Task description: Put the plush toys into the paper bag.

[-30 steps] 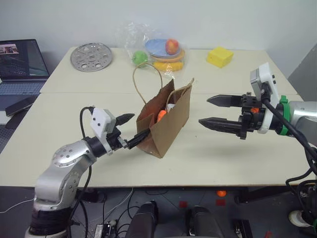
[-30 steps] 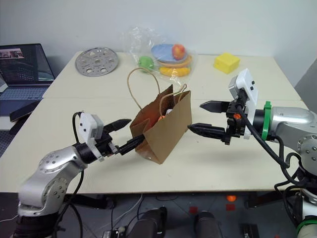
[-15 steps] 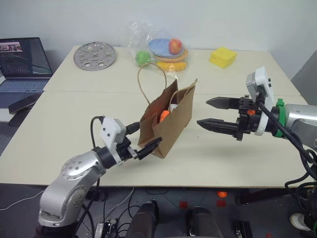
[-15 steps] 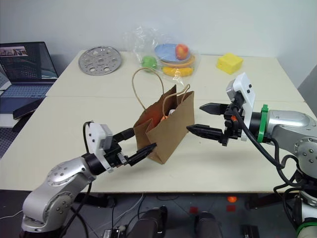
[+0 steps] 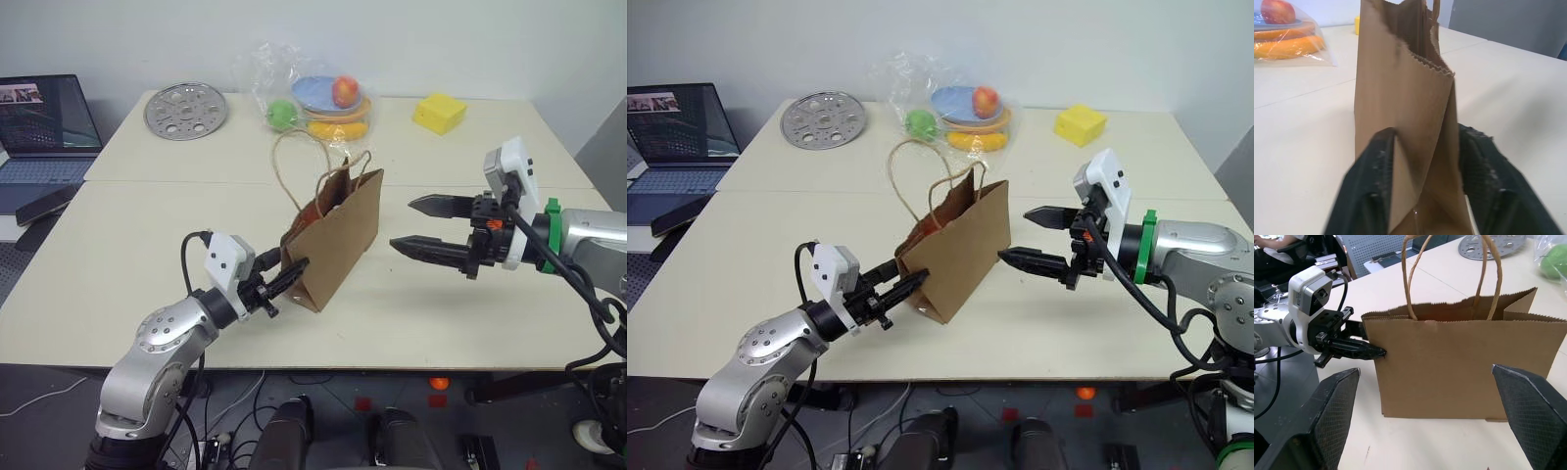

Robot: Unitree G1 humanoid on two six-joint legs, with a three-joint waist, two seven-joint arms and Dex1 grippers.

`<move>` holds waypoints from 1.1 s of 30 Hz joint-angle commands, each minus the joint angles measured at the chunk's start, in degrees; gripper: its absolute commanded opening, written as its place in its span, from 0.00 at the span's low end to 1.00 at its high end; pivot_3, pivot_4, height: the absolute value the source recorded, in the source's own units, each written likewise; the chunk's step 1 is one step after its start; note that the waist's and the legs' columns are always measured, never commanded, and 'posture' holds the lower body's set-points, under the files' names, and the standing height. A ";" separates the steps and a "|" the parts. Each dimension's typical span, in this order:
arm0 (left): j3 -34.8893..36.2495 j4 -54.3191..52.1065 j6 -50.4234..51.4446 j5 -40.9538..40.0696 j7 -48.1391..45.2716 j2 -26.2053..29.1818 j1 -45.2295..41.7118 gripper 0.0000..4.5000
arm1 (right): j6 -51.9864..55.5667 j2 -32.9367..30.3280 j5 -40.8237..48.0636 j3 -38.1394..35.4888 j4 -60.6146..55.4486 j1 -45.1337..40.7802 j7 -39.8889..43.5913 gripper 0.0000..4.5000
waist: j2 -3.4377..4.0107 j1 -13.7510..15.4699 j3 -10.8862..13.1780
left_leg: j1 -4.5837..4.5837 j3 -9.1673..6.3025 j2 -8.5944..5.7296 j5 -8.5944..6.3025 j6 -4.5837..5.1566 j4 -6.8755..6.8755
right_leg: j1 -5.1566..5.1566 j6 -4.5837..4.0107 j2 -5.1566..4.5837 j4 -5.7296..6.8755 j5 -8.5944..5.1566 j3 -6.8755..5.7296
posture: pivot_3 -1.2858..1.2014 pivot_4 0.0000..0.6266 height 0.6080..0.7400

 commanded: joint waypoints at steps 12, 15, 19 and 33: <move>2.80 13.98 1.15 -6.04 -15.90 8.34 -17.24 0.00 | -1.22 -4.78 1.02 -4.87 -1.50 3.57 0.79 1.00 | 0.00 0.55 0.00 | -0.01 -0.02 0.00 0.00 0.00 0.00 | -0.01 0.03 0.04 0.00 0.01 -0.08 | 0.52 0.24 1.00; 1.66 19.35 0.13 -6.61 -21.42 9.20 -23.56 0.00 | -0.19 -7.70 3.37 -8.11 -0.38 4.63 2.40 1.00 | 0.00 0.62 0.01 | -0.01 0.04 -0.03 -0.02 0.03 -0.01 | -0.01 0.21 0.03 -0.05 0.11 -0.09 | 0.52 0.24 1.00; -2.84 33.04 -5.24 -3.98 -32.74 7.24 -35.49 0.00 | 5.50 -13.06 15.37 -16.50 4.66 3.43 3.23 1.00 | -0.03 0.95 0.04 | -0.10 0.03 -0.02 -0.02 0.06 0.02 | 0.02 0.43 0.03 -0.11 0.25 -0.14 | 0.52 0.24 1.00; -10.91 71.55 -26.62 6.74 -58.77 -1.82 -52.43 0.00 | 5.68 -19.91 16.28 -23.69 3.06 14.31 1.77 1.00 | -0.05 -0.20 0.05 | -0.12 0.38 0.05 -0.15 0.29 0.07 | 0.00 0.55 -0.01 -0.19 0.31 -0.10 | 0.52 0.24 1.00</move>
